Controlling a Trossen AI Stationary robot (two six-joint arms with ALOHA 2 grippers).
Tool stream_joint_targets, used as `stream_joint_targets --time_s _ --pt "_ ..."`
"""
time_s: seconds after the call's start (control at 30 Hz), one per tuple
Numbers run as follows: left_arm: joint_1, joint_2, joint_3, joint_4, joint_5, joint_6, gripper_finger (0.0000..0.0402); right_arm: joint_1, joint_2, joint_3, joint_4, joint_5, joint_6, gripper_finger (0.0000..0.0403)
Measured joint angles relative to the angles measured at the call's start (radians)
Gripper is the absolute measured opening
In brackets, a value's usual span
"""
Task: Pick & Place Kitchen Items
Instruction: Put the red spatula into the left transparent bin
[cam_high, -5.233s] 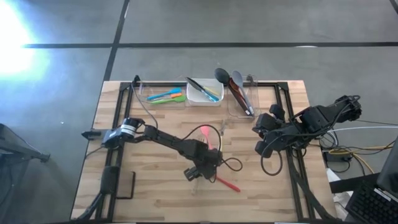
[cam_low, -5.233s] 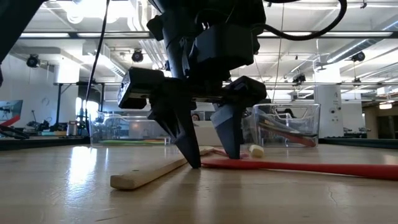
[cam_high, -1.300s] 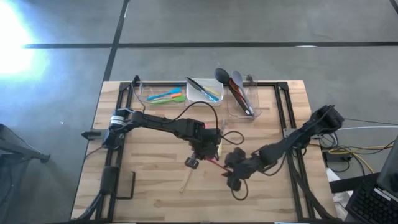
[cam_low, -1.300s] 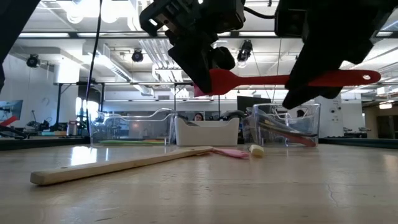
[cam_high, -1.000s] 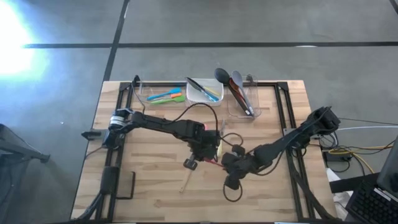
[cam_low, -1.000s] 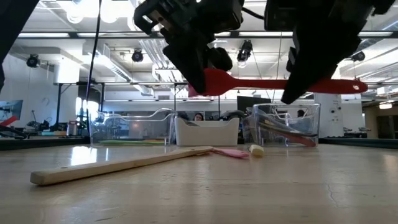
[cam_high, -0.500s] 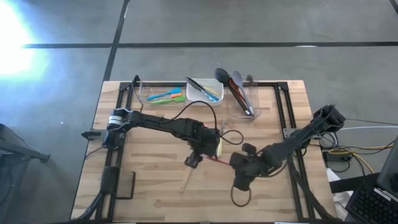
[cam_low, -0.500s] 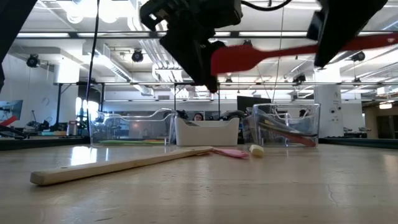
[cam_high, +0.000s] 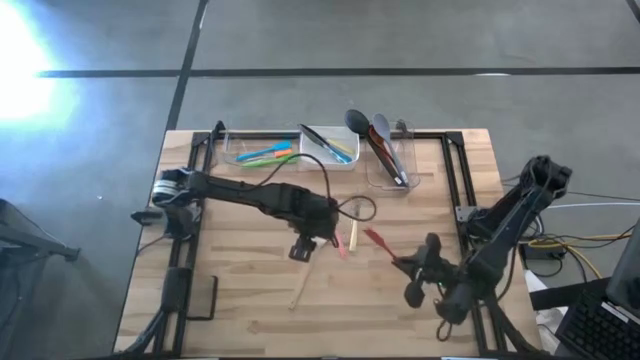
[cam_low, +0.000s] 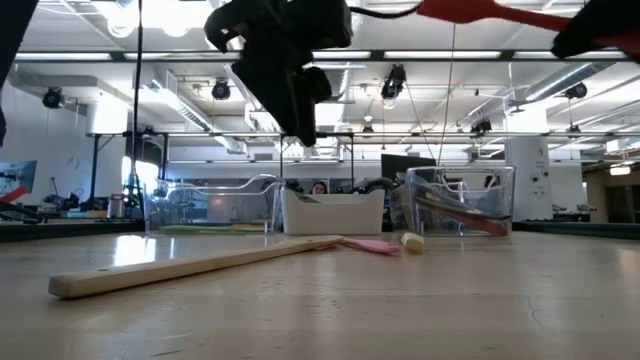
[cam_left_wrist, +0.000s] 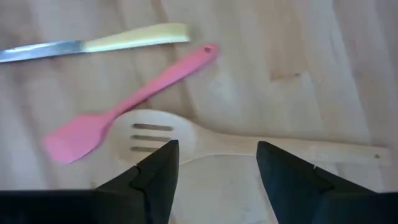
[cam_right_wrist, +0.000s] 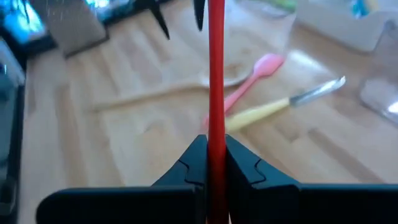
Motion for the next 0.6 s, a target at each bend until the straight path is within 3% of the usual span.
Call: stream_joint_targets --time_s 0.13,0.3,0.47,0.6 --pt "0.027 -0.114 -0.127 0.08 -0.068 -0.051 0.0217 -0.023 -0.017 -0.098 0.137 0.075 -0.043 0.0015" --pt "0.084 -0.352 -0.369 0.222 -0.142 -0.128 0.0207 -0.067 -0.033 -0.2 0.288 0.17 -0.095 0.0015" --pt "0.138 -0.591 -0.614 0.649 -0.152 -0.17 0.0191 -0.189 -0.072 -0.266 0.538 0.207 -0.328 0.0015" --pt "0.146 -0.709 -0.801 1.093 -0.152 -0.176 0.0181 -0.329 -0.085 -0.311 0.886 0.064 -0.65 0.0015"
